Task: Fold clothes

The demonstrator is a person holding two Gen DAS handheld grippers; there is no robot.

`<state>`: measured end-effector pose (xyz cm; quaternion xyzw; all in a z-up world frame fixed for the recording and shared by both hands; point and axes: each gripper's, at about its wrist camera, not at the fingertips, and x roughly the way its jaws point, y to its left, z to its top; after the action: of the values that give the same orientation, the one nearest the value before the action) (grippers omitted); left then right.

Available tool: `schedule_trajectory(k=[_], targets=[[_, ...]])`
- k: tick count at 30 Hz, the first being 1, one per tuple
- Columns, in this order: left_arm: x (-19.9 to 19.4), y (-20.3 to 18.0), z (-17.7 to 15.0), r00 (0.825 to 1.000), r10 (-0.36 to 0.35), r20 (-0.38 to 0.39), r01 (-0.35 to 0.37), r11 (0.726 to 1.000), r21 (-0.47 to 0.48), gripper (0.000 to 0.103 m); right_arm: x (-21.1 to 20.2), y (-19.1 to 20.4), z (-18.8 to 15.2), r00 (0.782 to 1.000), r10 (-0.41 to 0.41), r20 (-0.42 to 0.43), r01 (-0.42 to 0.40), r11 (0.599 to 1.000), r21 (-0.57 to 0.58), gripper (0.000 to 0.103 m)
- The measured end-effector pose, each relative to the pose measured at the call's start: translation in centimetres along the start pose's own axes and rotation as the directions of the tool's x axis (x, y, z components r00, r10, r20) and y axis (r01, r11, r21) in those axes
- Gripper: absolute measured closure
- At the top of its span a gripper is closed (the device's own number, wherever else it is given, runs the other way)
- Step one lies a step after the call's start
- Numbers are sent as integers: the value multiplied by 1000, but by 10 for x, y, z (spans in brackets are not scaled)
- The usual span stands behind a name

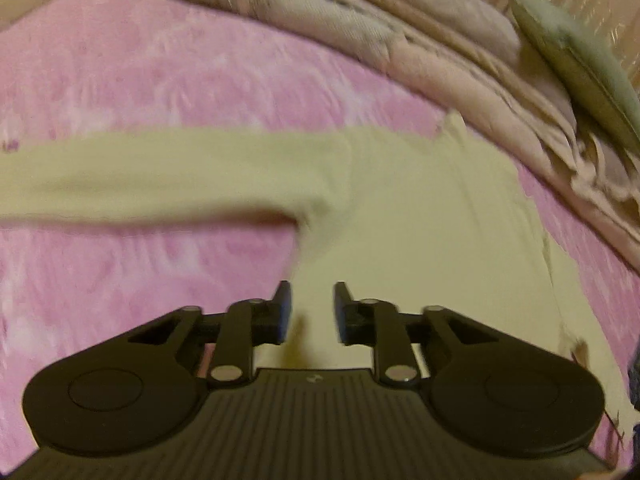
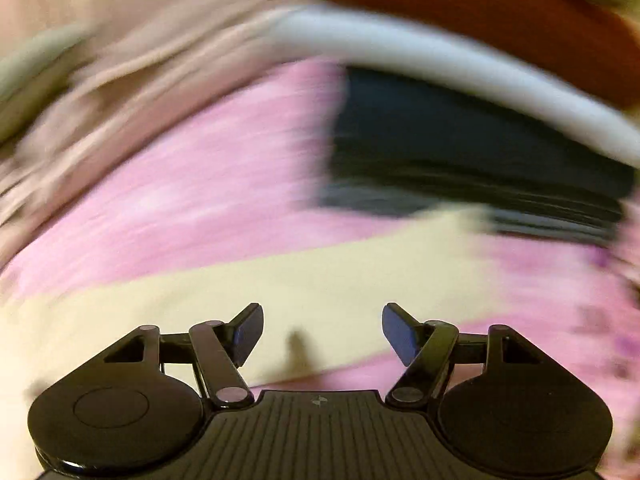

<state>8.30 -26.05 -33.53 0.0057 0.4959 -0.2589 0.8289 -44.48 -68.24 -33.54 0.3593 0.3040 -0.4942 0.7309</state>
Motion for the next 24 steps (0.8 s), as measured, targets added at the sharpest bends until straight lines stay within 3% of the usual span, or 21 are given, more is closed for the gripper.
schedule_trajectory(k=[3,4,7,14,20,21,22,23,24], targets=[[22,13,35,999,-22,40,21,999,31,85,24,74,-4,981,182,-62,-188,975,-117,33],[31,16,48,998,-34,47,32,999,43,79,32,97,-5,971,225,-84,-235,960,-149,33],[64,25,87,997,-73,37,70,993,92,77,53,161,-4,949,286,-131,-311,919,-243,33],[136,7,138,970,-223,-95,240,938,249,74,128,255,17,928,333,-167,-372,839,-397,33],[184,-7,143,926,-322,-197,360,909,209,76,176,304,28,919,332,-213,-394,814,-426,33],[189,-9,142,924,-325,-203,366,906,214,76,182,307,27,919,319,-230,-390,816,-427,40],[191,-11,141,924,-327,-200,369,900,231,95,188,307,26,917,311,-249,-392,816,-425,58],[191,-15,139,927,-328,-183,368,891,266,102,193,307,25,912,315,-263,-403,811,-423,92],[189,-19,138,930,-329,-163,365,879,307,102,195,307,25,911,321,-260,-407,807,-429,93]])
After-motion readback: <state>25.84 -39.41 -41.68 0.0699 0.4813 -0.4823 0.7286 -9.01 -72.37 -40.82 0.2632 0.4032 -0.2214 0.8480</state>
